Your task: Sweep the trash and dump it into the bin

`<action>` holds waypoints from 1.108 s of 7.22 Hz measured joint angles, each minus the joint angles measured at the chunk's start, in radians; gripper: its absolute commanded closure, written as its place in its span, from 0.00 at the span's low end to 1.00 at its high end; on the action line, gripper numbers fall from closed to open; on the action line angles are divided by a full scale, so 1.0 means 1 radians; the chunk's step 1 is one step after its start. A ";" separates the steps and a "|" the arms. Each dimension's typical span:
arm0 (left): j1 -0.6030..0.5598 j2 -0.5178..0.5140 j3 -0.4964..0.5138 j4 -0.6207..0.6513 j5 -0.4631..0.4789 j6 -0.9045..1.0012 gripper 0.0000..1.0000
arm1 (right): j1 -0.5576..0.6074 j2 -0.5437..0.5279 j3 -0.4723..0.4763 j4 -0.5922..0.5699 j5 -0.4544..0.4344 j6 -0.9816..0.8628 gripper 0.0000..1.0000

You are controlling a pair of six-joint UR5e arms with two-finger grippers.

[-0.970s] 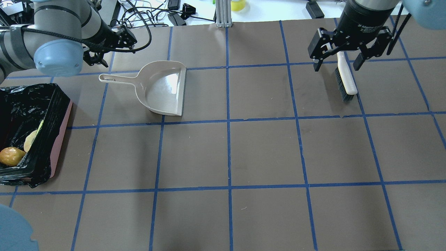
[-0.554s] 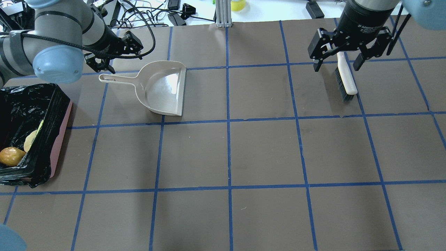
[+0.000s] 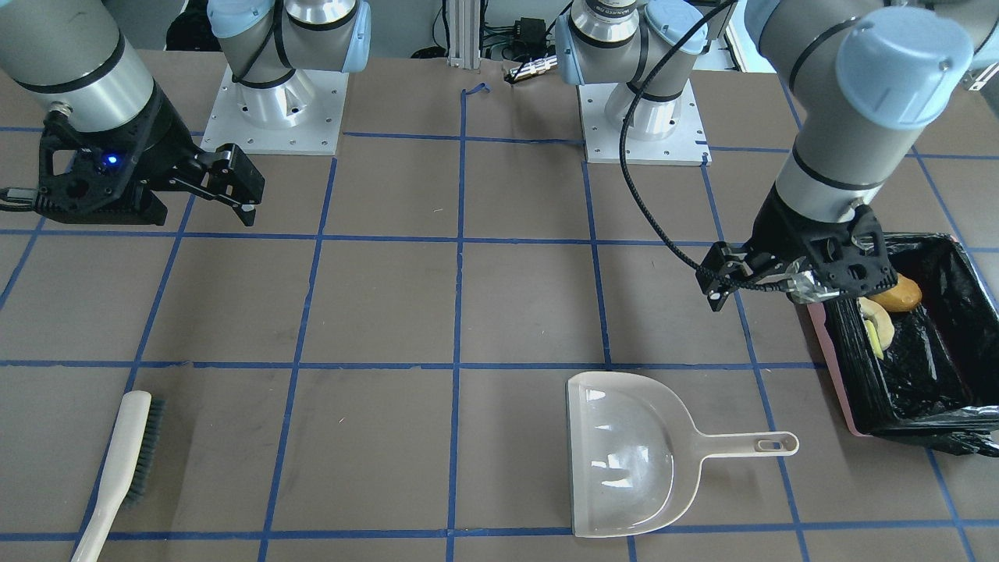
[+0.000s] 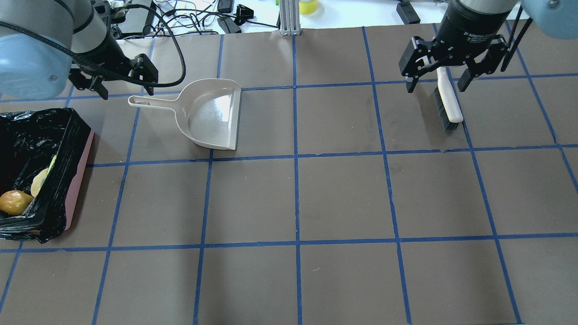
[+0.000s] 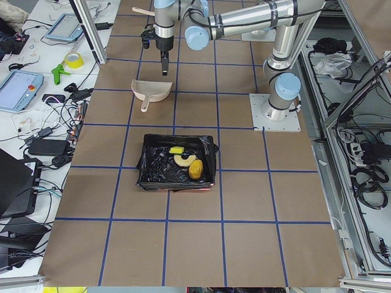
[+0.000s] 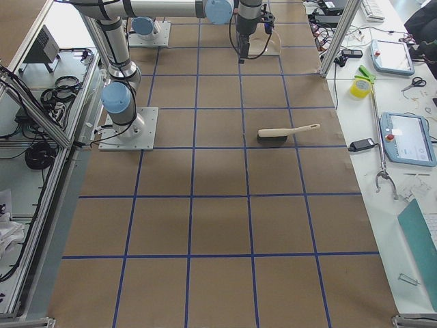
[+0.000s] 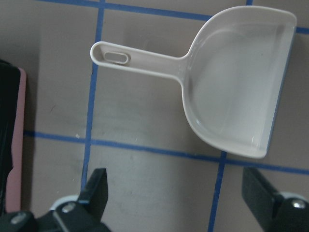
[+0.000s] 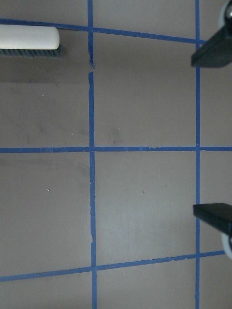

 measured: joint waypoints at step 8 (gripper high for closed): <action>-0.070 0.105 -0.035 -0.120 -0.068 0.023 0.00 | 0.000 0.000 0.000 0.000 0.000 0.000 0.00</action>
